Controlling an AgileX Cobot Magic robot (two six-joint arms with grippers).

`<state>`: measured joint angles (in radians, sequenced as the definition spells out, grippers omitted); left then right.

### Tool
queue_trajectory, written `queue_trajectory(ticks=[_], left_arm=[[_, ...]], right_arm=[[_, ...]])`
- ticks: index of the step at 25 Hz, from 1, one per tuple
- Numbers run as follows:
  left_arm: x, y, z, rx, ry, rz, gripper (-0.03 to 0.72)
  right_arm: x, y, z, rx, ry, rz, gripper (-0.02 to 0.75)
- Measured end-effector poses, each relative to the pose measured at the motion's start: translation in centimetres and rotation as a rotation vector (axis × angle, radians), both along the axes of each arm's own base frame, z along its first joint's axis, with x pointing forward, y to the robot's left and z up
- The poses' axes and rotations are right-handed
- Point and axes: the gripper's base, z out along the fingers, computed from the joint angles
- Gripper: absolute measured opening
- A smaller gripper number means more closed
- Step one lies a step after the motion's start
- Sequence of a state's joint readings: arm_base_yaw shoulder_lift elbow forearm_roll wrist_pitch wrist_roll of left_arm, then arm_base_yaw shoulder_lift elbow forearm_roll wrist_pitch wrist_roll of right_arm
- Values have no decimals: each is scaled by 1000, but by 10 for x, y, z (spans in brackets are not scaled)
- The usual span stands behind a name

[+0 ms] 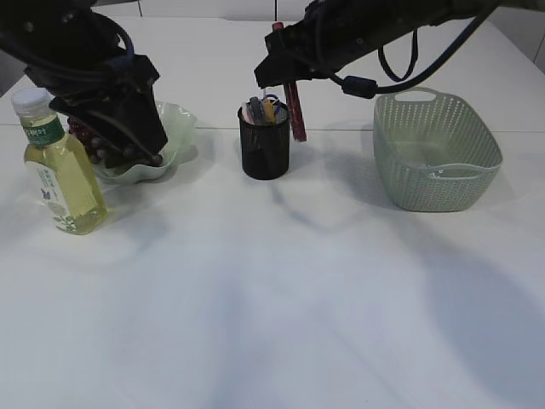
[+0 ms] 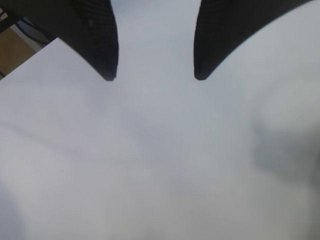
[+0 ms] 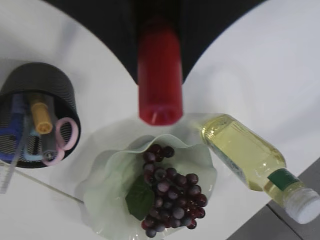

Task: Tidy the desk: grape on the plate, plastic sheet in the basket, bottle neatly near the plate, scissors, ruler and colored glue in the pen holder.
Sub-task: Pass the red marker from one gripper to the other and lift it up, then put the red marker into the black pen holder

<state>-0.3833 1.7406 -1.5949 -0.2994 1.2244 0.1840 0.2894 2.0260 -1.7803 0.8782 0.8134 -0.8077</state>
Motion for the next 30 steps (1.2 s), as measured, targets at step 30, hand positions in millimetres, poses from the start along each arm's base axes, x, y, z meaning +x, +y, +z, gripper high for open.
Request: queue_trajectory(ticks=[30], left_arm=[[-2, -13, -1, 113, -105, -36, 360]], right_arm=[[81, 17, -50, -85, -536, -288, 121]])
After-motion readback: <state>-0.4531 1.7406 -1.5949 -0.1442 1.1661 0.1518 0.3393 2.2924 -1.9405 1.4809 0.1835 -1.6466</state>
